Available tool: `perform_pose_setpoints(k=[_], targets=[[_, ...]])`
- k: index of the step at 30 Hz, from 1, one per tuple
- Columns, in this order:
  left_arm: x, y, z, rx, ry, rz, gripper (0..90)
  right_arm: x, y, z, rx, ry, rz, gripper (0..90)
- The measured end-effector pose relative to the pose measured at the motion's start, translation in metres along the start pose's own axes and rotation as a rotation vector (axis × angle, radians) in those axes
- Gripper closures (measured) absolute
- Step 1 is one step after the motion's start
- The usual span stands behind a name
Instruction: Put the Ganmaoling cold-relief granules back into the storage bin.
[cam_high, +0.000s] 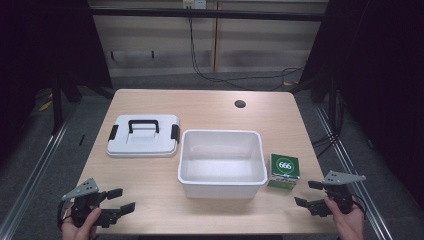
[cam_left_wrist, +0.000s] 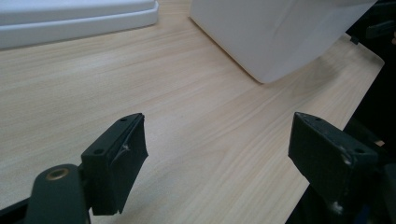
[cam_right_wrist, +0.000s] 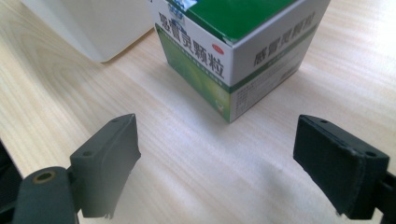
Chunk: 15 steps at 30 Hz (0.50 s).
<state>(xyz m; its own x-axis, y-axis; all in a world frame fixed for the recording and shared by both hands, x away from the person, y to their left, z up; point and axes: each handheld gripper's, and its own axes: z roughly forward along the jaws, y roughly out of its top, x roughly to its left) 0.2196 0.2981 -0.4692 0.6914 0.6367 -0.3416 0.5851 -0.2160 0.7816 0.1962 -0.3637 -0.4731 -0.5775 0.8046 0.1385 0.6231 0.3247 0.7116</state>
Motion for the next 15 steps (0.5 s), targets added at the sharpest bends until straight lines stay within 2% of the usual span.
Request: perform_pose_setpoints(k=[2,8,15], targets=[[0.000,0.000,0.000,0.001,0.000,0.002,19.3,0.001,0.000,-0.002,-0.014,0.014,-0.007,13.9],[0.000,0.000,0.000,0.000,-0.003,-0.001,19.3,0.007,0.001,-0.008,-0.044,0.006,-0.014,13.9],[0.000,0.000,0.000,0.000,-0.001,0.002,19.3,0.010,0.003,-0.018,-0.113,-0.011,-0.012,13.9]])
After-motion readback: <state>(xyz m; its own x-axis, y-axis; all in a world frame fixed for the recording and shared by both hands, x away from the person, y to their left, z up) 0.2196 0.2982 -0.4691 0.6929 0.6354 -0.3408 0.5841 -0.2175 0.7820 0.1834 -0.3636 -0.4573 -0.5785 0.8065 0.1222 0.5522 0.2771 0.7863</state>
